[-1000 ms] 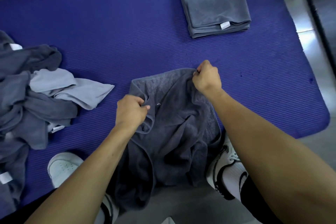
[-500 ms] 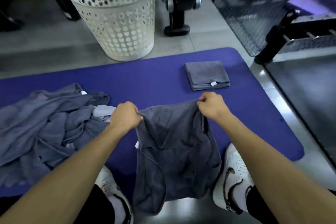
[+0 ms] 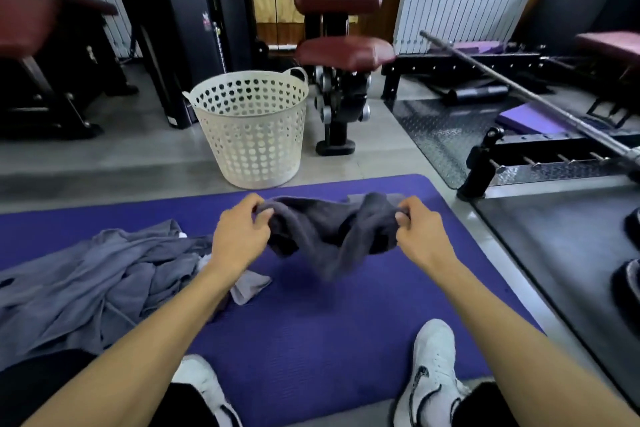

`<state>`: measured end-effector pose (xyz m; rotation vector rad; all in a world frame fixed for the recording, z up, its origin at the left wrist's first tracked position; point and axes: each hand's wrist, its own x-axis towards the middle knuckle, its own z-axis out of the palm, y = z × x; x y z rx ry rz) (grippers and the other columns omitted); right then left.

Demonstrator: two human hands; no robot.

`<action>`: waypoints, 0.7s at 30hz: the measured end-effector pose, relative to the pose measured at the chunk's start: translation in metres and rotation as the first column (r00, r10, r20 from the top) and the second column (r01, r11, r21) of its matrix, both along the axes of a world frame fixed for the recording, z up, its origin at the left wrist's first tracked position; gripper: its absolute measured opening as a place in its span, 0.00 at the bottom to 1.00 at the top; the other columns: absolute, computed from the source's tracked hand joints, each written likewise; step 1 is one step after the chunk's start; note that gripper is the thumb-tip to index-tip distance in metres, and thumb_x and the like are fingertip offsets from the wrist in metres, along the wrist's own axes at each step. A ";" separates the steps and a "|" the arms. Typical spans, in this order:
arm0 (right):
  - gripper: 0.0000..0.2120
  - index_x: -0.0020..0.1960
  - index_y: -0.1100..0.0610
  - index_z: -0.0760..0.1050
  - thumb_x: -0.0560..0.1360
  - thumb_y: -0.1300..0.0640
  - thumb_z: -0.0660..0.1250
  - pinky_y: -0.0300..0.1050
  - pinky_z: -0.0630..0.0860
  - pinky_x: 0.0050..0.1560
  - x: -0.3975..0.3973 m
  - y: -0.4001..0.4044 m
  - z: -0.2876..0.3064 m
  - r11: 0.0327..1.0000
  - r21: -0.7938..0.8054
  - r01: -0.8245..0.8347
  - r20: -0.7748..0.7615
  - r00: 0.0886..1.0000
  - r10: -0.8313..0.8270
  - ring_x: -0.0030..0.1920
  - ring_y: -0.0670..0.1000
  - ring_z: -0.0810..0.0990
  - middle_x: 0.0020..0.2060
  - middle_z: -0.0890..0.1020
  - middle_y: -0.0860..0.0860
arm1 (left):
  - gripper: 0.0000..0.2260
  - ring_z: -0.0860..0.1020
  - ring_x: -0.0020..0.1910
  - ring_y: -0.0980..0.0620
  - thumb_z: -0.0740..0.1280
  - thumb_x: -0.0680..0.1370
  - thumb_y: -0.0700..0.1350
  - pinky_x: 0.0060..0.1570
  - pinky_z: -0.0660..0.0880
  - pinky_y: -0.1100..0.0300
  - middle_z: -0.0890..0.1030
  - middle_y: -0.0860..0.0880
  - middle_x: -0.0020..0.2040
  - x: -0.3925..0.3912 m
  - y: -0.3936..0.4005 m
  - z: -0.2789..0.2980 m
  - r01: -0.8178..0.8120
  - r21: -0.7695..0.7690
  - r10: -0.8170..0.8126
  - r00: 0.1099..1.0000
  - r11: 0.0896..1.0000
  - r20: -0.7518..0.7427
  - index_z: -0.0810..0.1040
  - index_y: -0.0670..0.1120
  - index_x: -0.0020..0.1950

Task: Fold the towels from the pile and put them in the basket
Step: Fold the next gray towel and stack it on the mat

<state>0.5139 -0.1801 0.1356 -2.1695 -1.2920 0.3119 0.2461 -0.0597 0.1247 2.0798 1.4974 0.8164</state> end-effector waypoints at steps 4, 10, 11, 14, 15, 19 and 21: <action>0.04 0.51 0.56 0.72 0.80 0.57 0.59 0.52 0.76 0.42 -0.002 -0.008 0.009 0.999 0.045 0.004 0.033 0.999 -0.006 0.44 0.60 0.78 0.42 0.80 0.57 | 0.05 0.81 0.28 0.54 0.64 0.80 0.41 0.33 0.75 0.55 0.81 0.48 0.33 -0.007 -0.013 0.009 0.020 -0.146 0.010 0.979 0.989 0.204 0.75 0.45 0.45; 0.03 0.46 0.56 0.71 0.77 0.58 0.59 0.50 0.73 0.36 -0.007 0.011 0.016 0.994 0.085 0.072 -0.024 0.997 -0.070 0.39 0.58 0.77 0.39 0.78 0.55 | 0.06 0.74 0.22 0.53 0.65 0.81 0.43 0.30 0.74 0.58 0.77 0.47 0.29 -0.003 -0.013 -0.001 -0.079 -0.180 0.143 0.917 0.980 0.372 0.76 0.46 0.44; 0.04 0.46 0.57 0.71 0.77 0.59 0.58 0.50 0.73 0.35 -0.006 0.017 0.012 0.997 0.021 0.068 -0.022 0.997 -0.068 0.40 0.59 0.78 0.39 0.79 0.56 | 0.05 0.74 0.22 0.54 0.65 0.80 0.43 0.30 0.74 0.58 0.78 0.46 0.30 -0.001 -0.006 -0.005 -0.093 -0.207 0.155 0.938 0.974 0.309 0.76 0.46 0.45; 0.08 0.50 0.63 0.74 0.77 0.63 0.56 0.53 0.82 0.41 -0.001 0.036 -0.004 0.983 -0.182 0.023 -0.200 0.978 -0.060 0.40 0.60 0.83 0.39 0.83 0.62 | 0.05 0.80 0.28 0.52 0.64 0.81 0.42 0.28 0.76 0.60 0.82 0.42 0.36 0.004 0.020 -0.019 -0.114 -0.371 0.185 0.970 0.922 0.160 0.76 0.44 0.46; 0.09 0.52 0.64 0.74 0.77 0.64 0.56 0.54 0.83 0.43 0.001 0.041 -0.008 0.977 -0.213 0.020 -0.261 0.962 -0.076 0.41 0.60 0.84 0.41 0.83 0.63 | 0.05 0.82 0.34 0.48 0.64 0.81 0.42 0.33 0.78 0.57 0.83 0.41 0.40 0.006 0.028 -0.022 -0.121 -0.398 0.180 0.977 0.910 0.114 0.75 0.44 0.46; 0.05 0.53 0.60 0.70 0.82 0.61 0.56 0.44 0.69 0.40 0.005 0.060 -0.003 0.997 -0.021 0.078 -0.259 0.962 -0.081 0.44 0.55 0.75 0.44 0.77 0.54 | 0.03 0.77 0.49 0.46 0.63 0.80 0.45 0.47 0.72 0.55 0.80 0.47 0.48 0.013 0.053 -0.010 -0.067 -0.275 0.125 0.972 0.959 0.200 0.75 0.47 0.49; 0.05 0.53 0.58 0.70 0.82 0.60 0.56 0.46 0.70 0.40 0.008 0.068 0.006 0.984 0.143 0.106 -0.298 0.953 -0.059 0.46 0.55 0.76 0.44 0.77 0.53 | 0.03 0.79 0.51 0.42 0.63 0.77 0.52 0.53 0.77 0.48 0.80 0.47 0.47 0.014 0.069 0.003 -0.010 -0.208 0.084 0.932 0.978 0.351 0.74 0.55 0.46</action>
